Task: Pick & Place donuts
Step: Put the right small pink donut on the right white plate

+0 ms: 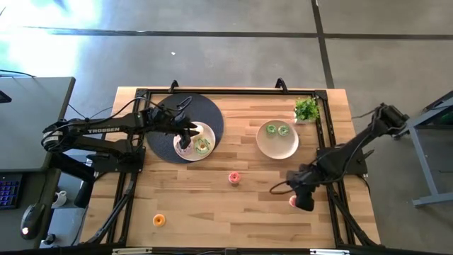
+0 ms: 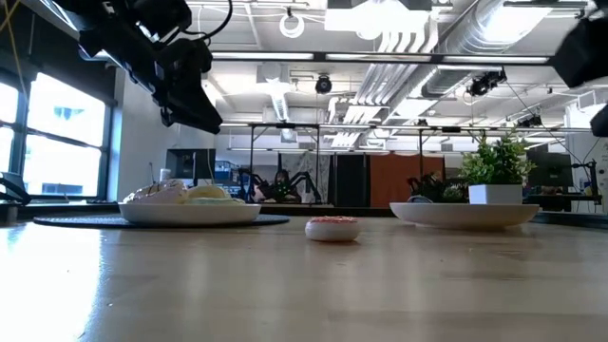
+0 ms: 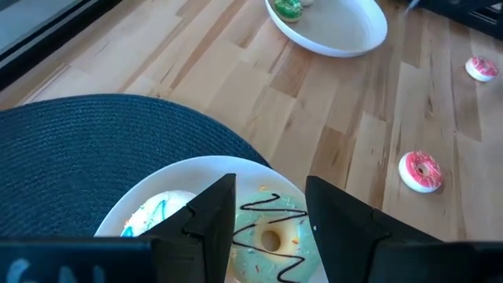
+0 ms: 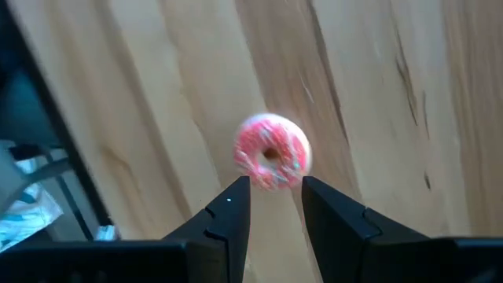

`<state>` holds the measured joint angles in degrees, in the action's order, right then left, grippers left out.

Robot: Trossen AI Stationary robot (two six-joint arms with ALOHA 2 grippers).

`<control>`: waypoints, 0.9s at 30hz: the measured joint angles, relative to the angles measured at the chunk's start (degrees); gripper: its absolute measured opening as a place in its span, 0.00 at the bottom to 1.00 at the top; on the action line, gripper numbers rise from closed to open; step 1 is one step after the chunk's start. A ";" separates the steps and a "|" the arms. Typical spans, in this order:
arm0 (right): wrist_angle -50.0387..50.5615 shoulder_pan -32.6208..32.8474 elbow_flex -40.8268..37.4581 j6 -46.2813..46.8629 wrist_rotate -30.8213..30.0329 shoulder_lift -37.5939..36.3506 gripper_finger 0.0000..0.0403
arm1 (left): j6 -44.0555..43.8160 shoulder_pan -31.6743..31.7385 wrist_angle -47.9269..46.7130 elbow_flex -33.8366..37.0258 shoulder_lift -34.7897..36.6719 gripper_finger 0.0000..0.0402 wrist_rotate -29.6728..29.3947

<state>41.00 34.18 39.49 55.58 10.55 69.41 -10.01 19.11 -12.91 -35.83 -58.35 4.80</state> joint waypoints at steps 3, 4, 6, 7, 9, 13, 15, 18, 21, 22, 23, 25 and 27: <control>-1.42 1.48 -2.40 2.50 -0.07 0.00 0.28 | -2.05 -0.01 0.00 0.00 0.00 0.38 0.07; -2.44 1.75 -3.20 2.68 -0.09 0.00 0.28 | -2.40 0.00 0.00 0.00 0.00 0.38 0.11; -4.74 2.19 -4.82 2.72 -0.09 0.00 0.28 | -3.29 0.00 0.00 0.00 0.00 0.38 0.18; -5.84 2.31 -5.67 2.72 -0.11 0.00 0.28 | -3.67 0.00 0.00 0.00 0.00 0.38 0.18; -8.15 2.33 -7.26 2.74 -0.29 0.00 0.28 | -3.82 0.00 0.02 0.00 0.00 0.38 0.17; -14.13 2.31 -10.64 2.75 -0.59 0.00 0.28 | -3.82 -0.01 0.02 0.00 0.00 0.38 0.17; -16.80 2.26 -12.28 3.00 -0.56 0.02 0.28 | -3.82 0.00 0.02 0.00 0.00 0.38 0.15; -19.74 2.25 -14.57 3.53 -0.02 0.02 0.28 | -3.82 0.00 0.02 0.00 0.00 0.38 0.15; -20.80 2.27 -15.75 2.71 -0.63 0.00 0.28 | -3.82 -0.01 0.02 0.00 0.00 0.38 0.15; -20.76 2.25 -15.94 2.55 -1.31 0.00 0.28 | -3.82 -0.01 0.02 0.00 0.00 0.38 0.14; -20.57 2.25 -15.96 2.54 -1.95 0.00 0.28 | -3.82 -0.01 0.02 0.00 0.00 0.38 0.13; -20.87 2.20 -15.94 2.79 -2.42 0.00 0.26 | -3.82 0.00 0.02 0.00 0.00 0.38 0.13; -22.62 2.18 -15.92 2.60 -2.02 -0.02 0.22 | -3.80 -0.01 0.02 0.00 0.00 0.38 0.11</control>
<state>18.38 36.36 23.57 58.18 8.53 69.39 -13.80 19.10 -12.88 -35.83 -58.35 4.91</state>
